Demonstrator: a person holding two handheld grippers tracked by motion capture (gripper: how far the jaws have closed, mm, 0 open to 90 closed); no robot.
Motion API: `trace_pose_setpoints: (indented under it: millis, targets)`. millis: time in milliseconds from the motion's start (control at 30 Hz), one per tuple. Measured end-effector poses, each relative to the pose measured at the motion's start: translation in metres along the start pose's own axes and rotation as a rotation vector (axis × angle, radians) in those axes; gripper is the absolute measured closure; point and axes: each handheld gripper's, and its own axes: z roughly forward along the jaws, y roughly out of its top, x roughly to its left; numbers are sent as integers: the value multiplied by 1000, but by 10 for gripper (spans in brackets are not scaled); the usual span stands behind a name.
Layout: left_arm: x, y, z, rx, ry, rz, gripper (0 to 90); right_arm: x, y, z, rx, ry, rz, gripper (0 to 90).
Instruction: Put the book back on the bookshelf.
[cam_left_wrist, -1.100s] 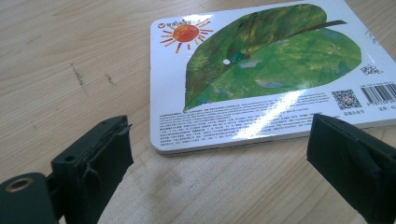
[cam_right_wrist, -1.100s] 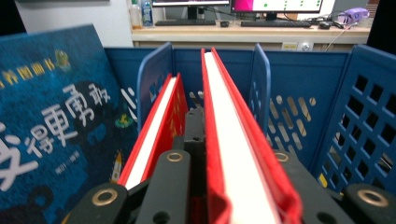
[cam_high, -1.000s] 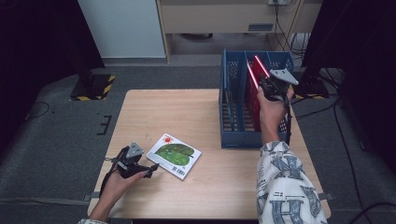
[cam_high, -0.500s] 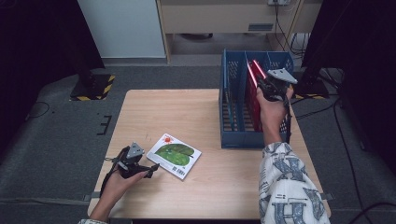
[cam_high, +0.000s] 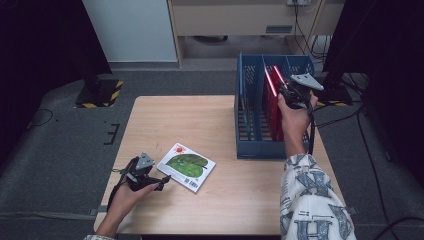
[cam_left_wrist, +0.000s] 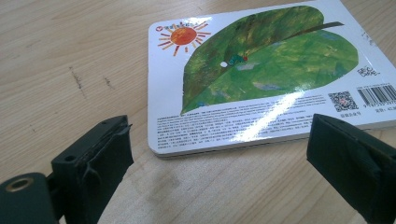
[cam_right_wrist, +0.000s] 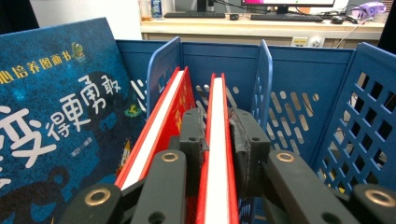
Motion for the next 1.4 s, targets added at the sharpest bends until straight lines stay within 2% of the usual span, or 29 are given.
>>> trace_pose_setpoints:
  millis: [400,700,800,933,1067,1233,1400]
  targets:
    - [-1,1,-1,-2,-1,1,60,3,0,-3,52,-10,-37,752]
    - [-3,2,0,2,-4,9,59,-2,1,-4,100,6,-24,760]
    - [-3,2,0,2,-4,8,60,-2,2,-5,108,-11,-32,783]
    - [-3,2,0,1,-2,8,60,-5,1,-5,100,-23,-18,800]
    - [-3,2,0,3,-2,8,60,-1,1,-4,86,-36,-29,801]
    - [-3,2,0,0,-3,6,60,4,1,2,72,-50,-39,802]
    - [-2,1,0,0,-5,4,60,4,1,10,65,-60,-36,801]
